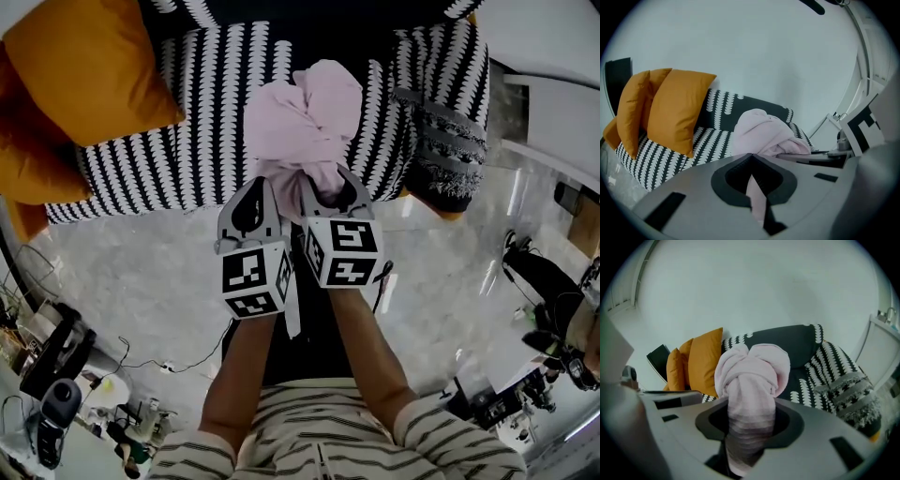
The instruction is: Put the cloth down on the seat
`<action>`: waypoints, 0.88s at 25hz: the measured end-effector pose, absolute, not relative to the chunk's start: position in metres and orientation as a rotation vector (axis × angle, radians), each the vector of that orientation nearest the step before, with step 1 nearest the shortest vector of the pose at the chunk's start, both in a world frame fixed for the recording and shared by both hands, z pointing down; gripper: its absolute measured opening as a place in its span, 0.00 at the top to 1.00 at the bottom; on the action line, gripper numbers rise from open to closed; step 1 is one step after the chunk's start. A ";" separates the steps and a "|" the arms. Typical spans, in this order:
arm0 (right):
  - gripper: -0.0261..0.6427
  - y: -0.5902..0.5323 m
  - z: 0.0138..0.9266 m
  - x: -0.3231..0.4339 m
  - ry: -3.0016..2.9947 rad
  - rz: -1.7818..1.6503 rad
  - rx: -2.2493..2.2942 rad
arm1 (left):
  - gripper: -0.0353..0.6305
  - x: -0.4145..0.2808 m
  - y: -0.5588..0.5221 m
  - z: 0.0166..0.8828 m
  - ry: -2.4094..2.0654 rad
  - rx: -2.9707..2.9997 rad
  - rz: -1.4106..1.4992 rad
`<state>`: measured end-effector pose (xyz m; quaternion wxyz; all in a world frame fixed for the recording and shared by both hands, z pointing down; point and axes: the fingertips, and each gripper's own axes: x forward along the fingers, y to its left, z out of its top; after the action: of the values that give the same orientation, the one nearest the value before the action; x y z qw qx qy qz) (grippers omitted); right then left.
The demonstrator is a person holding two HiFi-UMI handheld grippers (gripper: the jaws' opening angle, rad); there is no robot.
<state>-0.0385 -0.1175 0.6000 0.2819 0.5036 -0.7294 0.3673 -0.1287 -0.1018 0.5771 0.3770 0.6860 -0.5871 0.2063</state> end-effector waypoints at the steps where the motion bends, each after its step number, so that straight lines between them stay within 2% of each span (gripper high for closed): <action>1: 0.70 -0.117 0.603 -0.038 -1.952 0.981 1.344 | 0.94 -0.129 -0.102 0.580 -1.500 1.750 0.529; 22: 0.70 -0.124 0.677 -0.033 -1.862 1.039 1.309 | 0.94 -0.125 -0.110 0.636 -1.455 1.688 0.575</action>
<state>-0.0331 -0.1242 0.6774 0.3145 0.4968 -0.7064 0.3942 -0.1249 -0.1101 0.6360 0.4076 0.6698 -0.5773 0.2280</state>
